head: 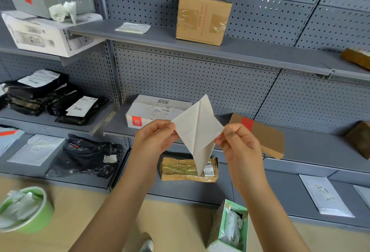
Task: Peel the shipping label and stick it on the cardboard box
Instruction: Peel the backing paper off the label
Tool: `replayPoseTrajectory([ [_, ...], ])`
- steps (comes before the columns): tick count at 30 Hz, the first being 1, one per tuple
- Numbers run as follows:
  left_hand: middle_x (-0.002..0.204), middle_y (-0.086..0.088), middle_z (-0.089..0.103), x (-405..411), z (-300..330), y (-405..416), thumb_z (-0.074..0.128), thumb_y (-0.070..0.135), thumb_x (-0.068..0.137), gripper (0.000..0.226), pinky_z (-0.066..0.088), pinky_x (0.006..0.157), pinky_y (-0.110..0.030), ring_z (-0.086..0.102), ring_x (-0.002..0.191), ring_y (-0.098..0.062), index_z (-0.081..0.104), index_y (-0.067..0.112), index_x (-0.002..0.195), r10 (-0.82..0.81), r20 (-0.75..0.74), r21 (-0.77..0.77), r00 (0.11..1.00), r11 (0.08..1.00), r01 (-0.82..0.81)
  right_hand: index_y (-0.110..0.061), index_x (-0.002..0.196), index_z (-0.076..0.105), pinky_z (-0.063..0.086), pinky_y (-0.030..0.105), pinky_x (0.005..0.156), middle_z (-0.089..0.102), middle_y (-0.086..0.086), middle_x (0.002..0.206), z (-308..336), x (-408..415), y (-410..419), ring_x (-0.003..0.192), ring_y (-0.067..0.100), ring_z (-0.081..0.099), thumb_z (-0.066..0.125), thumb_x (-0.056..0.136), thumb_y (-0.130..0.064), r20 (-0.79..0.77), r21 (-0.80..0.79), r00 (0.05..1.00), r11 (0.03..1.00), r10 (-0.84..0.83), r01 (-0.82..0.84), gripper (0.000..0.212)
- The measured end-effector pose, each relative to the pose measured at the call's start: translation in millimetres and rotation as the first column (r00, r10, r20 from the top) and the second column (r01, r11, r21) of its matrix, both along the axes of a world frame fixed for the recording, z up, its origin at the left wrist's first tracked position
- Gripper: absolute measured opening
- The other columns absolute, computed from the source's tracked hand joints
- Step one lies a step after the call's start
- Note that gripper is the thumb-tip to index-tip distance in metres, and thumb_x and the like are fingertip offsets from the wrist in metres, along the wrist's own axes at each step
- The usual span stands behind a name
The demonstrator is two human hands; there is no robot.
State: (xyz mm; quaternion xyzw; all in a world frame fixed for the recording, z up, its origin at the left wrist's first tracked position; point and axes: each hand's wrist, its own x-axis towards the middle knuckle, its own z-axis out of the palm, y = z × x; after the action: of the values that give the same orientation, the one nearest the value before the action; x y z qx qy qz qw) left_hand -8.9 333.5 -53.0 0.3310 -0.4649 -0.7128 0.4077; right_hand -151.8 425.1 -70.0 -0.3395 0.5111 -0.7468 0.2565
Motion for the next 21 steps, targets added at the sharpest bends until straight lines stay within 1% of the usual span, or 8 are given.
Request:
replayPoseTrajectory([
  [6,0.073,0.005,0.076,2,-2,-2,0.057,0.009,0.087,0.016,0.05,0.081,-0.028,0.072,0.072,-0.01,0.062,0.017,0.074,0.017,0.014,0.017,1.0,1.0,-0.017,-0.022,0.064,0.06,0.044,0.028,0.073,0.06,-0.005,0.063,0,-5,2,0.066,0.012,0.053,0.047,0.086,-0.012,0.01,-0.035,1.0,0.999,-0.006,0.007,0.027],
  [10,0.081,0.003,0.077,5,-2,-4,0.058,0.011,0.087,0.019,0.049,0.092,-0.036,0.073,0.082,-0.016,0.064,0.02,0.072,0.028,0.021,0.016,0.999,0.999,-0.028,-0.019,0.064,0.059,0.047,0.022,0.068,0.059,-0.005,0.061,3,-7,3,0.064,0.012,0.052,0.048,0.083,-0.013,0.033,-0.062,0.999,0.998,-0.009,0.011,0.023],
  [12,0.083,0.001,0.077,6,-2,-5,0.058,0.012,0.087,0.019,0.048,0.094,-0.038,0.073,0.086,-0.019,0.064,0.021,0.071,0.027,0.012,0.025,1.0,0.999,-0.027,-0.018,0.065,0.058,0.047,0.02,0.066,0.059,-0.005,0.061,3,-8,4,0.064,0.011,0.052,0.047,0.087,-0.008,0.033,-0.08,0.999,0.997,-0.008,0.011,0.027],
  [14,0.084,0.002,0.077,8,-3,-6,0.058,0.013,0.087,0.016,0.048,0.095,-0.038,0.073,0.085,-0.017,0.063,0.021,0.074,0.03,0.014,0.025,0.999,0.999,-0.03,-0.018,0.064,0.059,0.047,0.019,0.066,0.059,-0.006,0.06,3,-9,5,0.063,0.011,0.052,0.043,0.092,-0.001,0.024,-0.089,1.0,0.996,-0.01,0.012,0.036],
  [16,0.085,0.002,0.077,9,-4,-7,0.058,0.013,0.087,0.014,0.047,0.096,-0.039,0.073,0.086,-0.017,0.063,0.02,0.076,0.031,0.014,0.017,0.999,0.999,-0.031,-0.021,0.062,0.06,0.047,0.019,0.066,0.059,-0.006,0.06,3,-10,5,0.063,0.01,0.053,0.042,0.093,0.0,0.027,-0.094,1.0,0.995,-0.015,0.018,0.041],
  [21,0.09,-0.003,0.076,13,-7,-12,0.06,0.014,0.086,0.016,0.047,0.098,-0.042,0.071,0.092,-0.024,0.066,0.023,0.074,0.084,-0.001,0.041,0.997,0.996,-0.083,-0.022,0.062,0.061,0.047,0.022,0.069,0.059,-0.005,0.061,3,-13,4,0.065,0.012,0.053,0.049,0.083,-0.012,0.053,-0.114,0.998,0.993,-0.028,0.034,0.026],
])
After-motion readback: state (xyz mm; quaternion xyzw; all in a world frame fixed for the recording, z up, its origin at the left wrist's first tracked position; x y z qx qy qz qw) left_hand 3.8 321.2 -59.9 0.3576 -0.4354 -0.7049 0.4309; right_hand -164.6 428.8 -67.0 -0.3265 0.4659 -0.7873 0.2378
